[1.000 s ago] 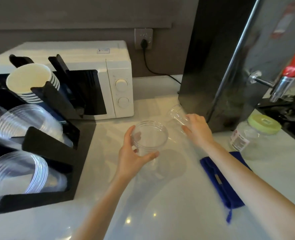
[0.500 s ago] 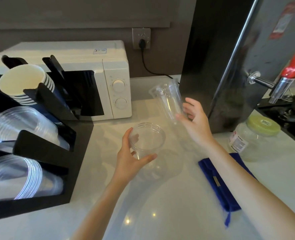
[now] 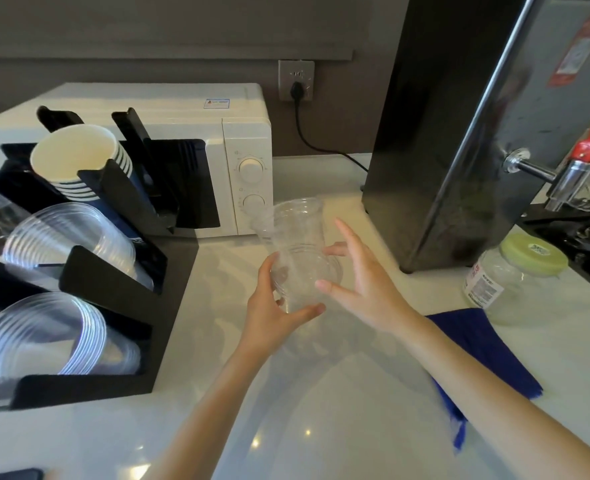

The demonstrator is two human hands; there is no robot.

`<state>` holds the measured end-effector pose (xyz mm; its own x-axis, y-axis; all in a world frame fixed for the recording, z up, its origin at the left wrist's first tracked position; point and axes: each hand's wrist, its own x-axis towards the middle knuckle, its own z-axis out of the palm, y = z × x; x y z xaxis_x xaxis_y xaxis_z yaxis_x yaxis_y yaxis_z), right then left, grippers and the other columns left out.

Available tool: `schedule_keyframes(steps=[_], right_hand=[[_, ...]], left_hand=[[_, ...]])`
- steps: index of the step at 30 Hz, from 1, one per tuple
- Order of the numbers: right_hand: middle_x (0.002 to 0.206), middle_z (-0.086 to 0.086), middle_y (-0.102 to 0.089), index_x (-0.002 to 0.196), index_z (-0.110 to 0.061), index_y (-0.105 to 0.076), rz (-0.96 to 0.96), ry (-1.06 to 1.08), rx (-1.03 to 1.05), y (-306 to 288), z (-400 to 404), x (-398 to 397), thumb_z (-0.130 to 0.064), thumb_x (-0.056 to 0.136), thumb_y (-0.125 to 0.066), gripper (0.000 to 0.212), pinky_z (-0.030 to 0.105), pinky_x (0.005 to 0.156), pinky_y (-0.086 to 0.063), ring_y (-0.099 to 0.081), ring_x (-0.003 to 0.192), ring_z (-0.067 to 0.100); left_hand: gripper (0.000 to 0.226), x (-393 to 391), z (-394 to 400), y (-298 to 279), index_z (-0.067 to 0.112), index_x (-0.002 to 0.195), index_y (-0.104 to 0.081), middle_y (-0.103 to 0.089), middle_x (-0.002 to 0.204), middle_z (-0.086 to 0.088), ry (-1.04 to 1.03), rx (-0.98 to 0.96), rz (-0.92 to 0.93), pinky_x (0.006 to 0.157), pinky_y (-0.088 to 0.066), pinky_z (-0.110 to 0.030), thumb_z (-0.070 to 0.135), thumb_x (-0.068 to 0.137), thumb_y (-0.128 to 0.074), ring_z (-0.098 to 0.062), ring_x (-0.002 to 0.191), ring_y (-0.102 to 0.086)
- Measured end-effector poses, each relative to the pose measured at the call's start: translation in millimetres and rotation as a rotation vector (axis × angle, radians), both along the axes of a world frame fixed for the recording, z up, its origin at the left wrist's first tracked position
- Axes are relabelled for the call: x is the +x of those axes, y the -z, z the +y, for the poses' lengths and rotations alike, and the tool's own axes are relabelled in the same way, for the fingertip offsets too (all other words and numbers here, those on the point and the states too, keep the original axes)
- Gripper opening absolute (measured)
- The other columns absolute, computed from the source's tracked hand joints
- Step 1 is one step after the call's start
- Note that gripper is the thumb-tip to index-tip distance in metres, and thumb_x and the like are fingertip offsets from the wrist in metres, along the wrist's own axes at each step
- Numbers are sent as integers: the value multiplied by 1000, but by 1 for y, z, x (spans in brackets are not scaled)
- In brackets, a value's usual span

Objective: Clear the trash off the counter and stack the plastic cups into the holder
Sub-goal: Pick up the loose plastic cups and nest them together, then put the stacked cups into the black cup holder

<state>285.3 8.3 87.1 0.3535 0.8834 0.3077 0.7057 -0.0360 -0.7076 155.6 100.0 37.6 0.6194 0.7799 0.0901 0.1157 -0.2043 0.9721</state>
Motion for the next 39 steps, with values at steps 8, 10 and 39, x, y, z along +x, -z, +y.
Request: schedule_keyframes(steps=[8, 10, 39], right_hand=[[124, -4, -53, 141, -35, -19, -317, 40, 91, 0, -6, 6, -54, 85, -43, 64, 30, 102, -27, -38, 122, 13], [127, -4, -54, 135, -28, -36, -354, 81, 118, 6, -9, 8, -57, 85, -37, 58, 32, 104, -28, -36, 125, 15], [97, -17, -65, 102, -36, -55, 503, -392, 429, -130, 38, -107, -44, 83, -44, 23, 23, 81, -49, -61, 96, 8]], left_hand=[[89, -1, 3, 0, 42, 123, -27, -51, 112, 23, -17, -22, 15, 74, -44, -6, 27, 56, -84, 21, 101, -47], [93, -1, 4, 0, 41, 127, -25, -51, 122, 12, -26, -27, 11, 79, -41, -12, 27, 56, -84, 3, 108, -48], [104, -149, -14, -177, 42, 137, -20, -58, 118, 25, -227, 410, -227, 92, -51, -29, 44, 49, -76, -1, 109, -59]])
